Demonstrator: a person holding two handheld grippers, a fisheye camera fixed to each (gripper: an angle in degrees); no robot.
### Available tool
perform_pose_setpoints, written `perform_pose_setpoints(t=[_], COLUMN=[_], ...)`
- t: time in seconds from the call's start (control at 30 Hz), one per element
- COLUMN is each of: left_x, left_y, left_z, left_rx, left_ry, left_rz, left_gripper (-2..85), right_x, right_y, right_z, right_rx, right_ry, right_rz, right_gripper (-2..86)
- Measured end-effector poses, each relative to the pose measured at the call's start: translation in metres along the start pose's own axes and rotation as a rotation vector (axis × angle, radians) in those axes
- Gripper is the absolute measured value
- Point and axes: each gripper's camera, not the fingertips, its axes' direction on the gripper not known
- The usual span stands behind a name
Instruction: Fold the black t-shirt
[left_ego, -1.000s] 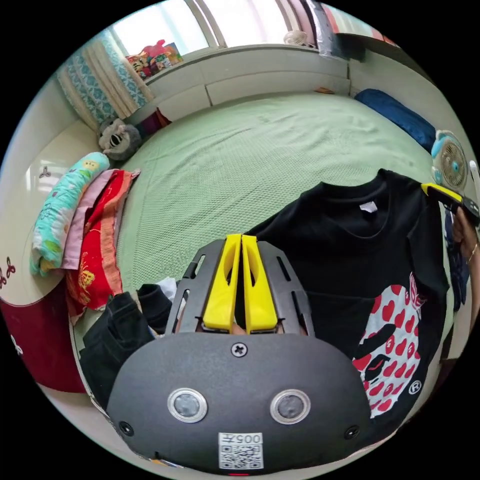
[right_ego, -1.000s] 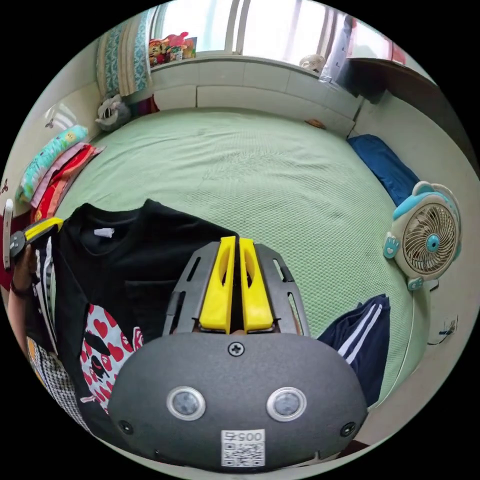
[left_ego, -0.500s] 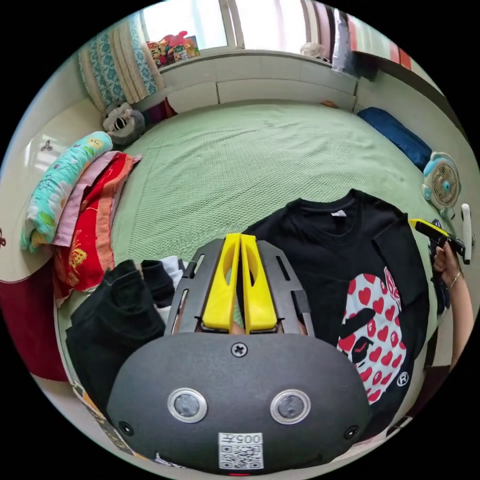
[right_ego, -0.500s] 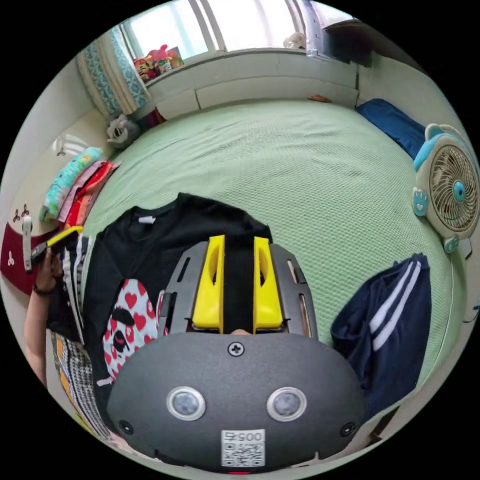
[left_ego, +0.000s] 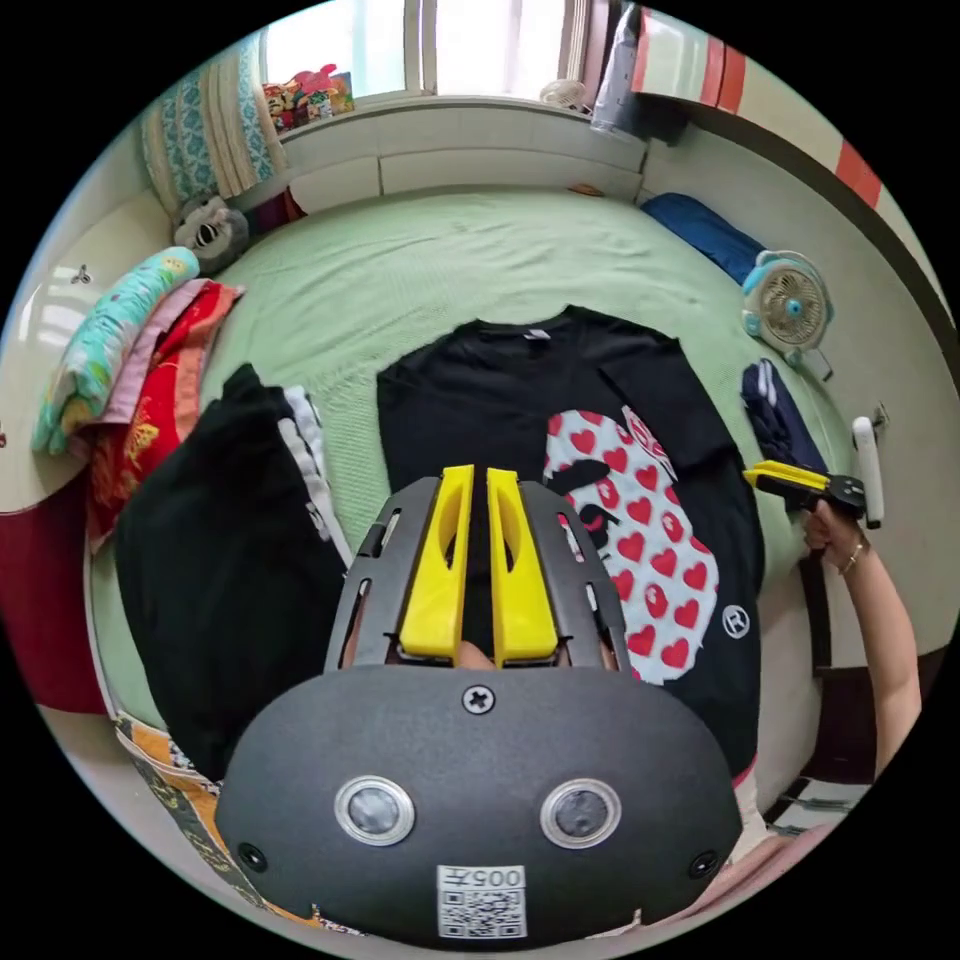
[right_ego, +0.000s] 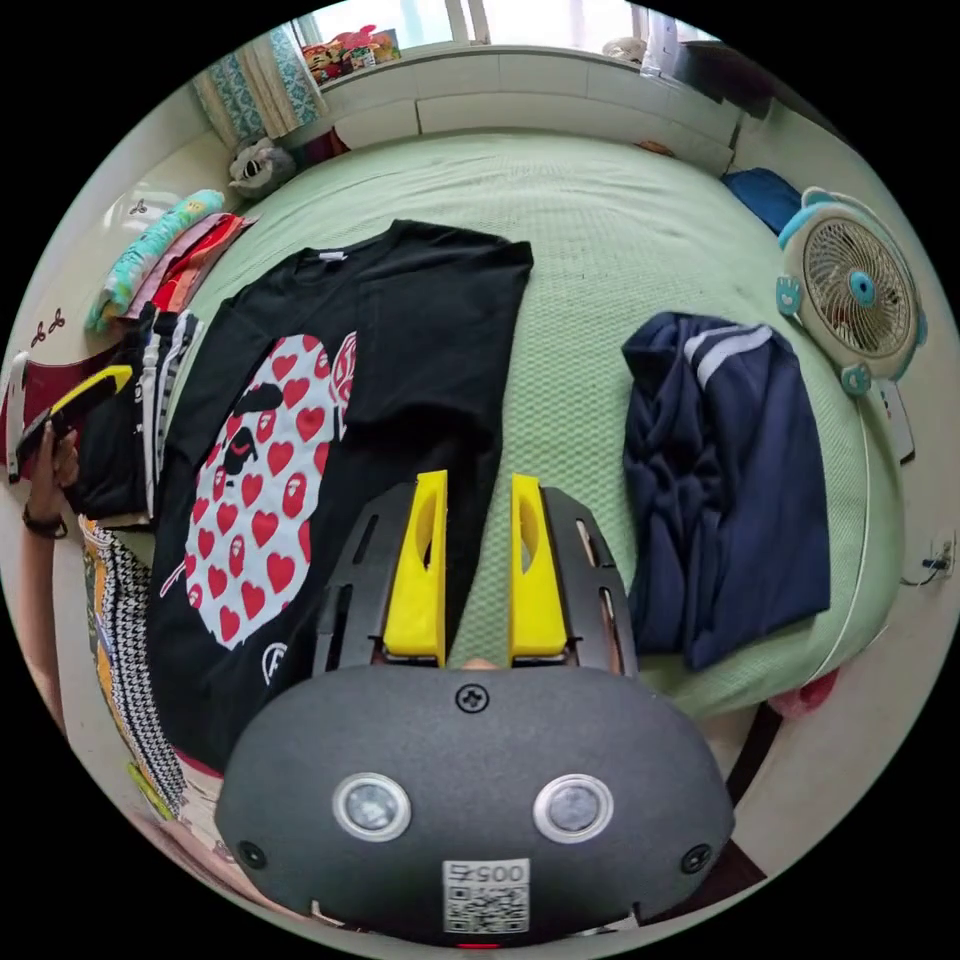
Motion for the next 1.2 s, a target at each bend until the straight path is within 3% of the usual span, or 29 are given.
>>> perform_pose_setpoints(t=[0.27, 0.43, 0.67, 1.2], left_x=[0.018, 0.006, -0.001, -0.023], left_y=[0.118, 0.167, 0.204, 0.265], left_z=[-0.006, -0.006, -0.009, 0.001], left_rx=[-0.102, -0.12, -0.149, -0.205], left_ry=[0.11, 0.172, 0.003, -0.048], left_rz=[-0.027, -0.157, -0.173, -0.201], left_gripper=[9.6, 9.3, 9.6, 10.9], right_x=[-0.017, -0.041, -0.042, -0.022], right_y=[0.082, 0.101, 0.116, 0.158], right_z=[-0.001, -0.003, -0.028, -0.033], right_rx=[-0.026, -0.058, -0.015, -0.042], right_ry=[-0.085, 0.06, 0.271, 0.1], right_rz=[0.016, -0.028, 0.027, 0.162], right_gripper=[7.1, 2.1, -1.5, 3.9])
